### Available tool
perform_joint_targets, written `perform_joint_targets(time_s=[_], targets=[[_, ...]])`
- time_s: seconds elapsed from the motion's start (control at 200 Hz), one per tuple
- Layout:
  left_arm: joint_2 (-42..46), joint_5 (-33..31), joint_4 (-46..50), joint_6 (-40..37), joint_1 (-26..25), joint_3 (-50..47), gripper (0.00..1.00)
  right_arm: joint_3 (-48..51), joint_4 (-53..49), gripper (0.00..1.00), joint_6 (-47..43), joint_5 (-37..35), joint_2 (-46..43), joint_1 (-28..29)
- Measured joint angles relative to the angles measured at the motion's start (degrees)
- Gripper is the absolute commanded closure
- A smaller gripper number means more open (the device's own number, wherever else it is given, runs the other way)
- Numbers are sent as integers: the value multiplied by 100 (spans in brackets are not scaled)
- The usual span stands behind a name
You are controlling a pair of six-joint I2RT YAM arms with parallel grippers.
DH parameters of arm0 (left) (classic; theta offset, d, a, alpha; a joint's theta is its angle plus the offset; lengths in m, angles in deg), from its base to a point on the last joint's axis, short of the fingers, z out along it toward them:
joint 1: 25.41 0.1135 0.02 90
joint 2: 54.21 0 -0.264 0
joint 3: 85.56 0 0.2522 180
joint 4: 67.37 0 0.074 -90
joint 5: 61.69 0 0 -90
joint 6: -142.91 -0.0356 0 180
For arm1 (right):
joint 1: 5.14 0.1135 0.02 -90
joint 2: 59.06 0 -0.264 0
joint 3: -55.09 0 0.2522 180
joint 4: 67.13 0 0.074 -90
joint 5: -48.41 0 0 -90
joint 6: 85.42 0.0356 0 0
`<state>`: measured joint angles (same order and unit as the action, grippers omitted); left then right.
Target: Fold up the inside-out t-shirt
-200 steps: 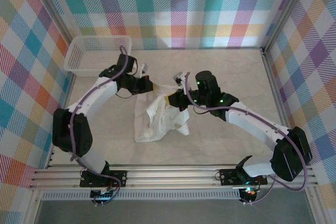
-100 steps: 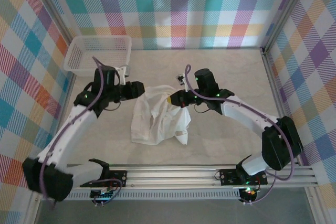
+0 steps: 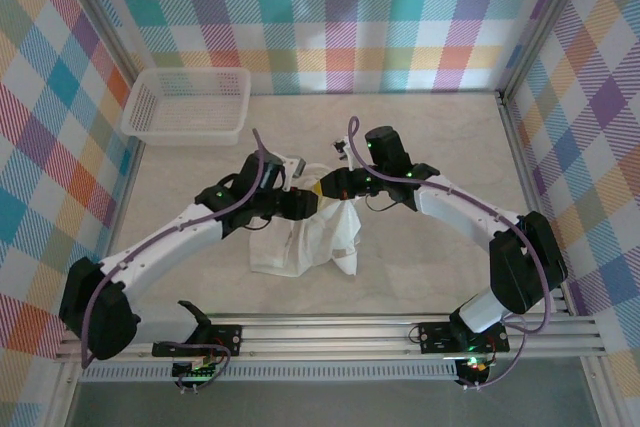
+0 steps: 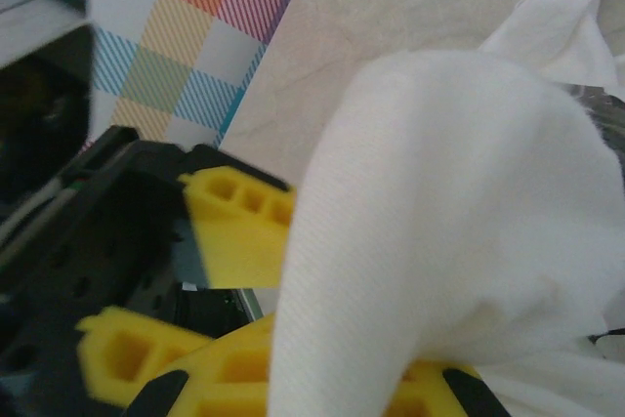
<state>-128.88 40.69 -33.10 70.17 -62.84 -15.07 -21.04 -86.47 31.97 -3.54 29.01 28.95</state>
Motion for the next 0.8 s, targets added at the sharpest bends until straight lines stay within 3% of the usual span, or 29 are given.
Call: perform_joint_targets(time_s=[0.06, 0.095, 0.15, 0.195, 0.225, 0.335, 0.415, 0.495, 0.585, 0.705, 0.8], targets=[[-170, -9, -85, -57, 0, 9, 81, 0, -24, 99, 33, -4, 2, 0], [-260, -31, -131, -46, 0, 17, 100, 0, -63, 98, 48, -9, 2, 0], [-348, -63, -164, -55, 0, 26, 100, 0, -142, 95, 59, -44, 2, -31], [-361, -74, -177, -31, 24, 28, 100, 0, -219, 82, 72, -87, 2, -70], [-348, -7, -188, 26, 87, 24, 100, 0, -280, 79, 92, -116, 2, -94], [-24, 675, -791, 632, 704, -369, 100, 55, -476, 96, 79, -227, 0, -393], [304, 1228, -1204, 1139, 1261, -682, 100, 433, -330, 95, 170, -131, -2, -872], [448, 1777, -1462, 1443, 1392, -706, 100, 813, -251, 84, 286, 251, 138, -1309], [531, 2164, -1504, 1552, 1281, -706, 100, 844, -385, 59, 385, 428, 391, -1467], [597, 2277, -1491, 1585, 1325, -706, 100, 850, -695, 49, 343, 361, 313, -1488], [595, 2323, -1488, 1606, 1325, -706, 100, 984, -833, 42, 114, -402, -332, -1335]])
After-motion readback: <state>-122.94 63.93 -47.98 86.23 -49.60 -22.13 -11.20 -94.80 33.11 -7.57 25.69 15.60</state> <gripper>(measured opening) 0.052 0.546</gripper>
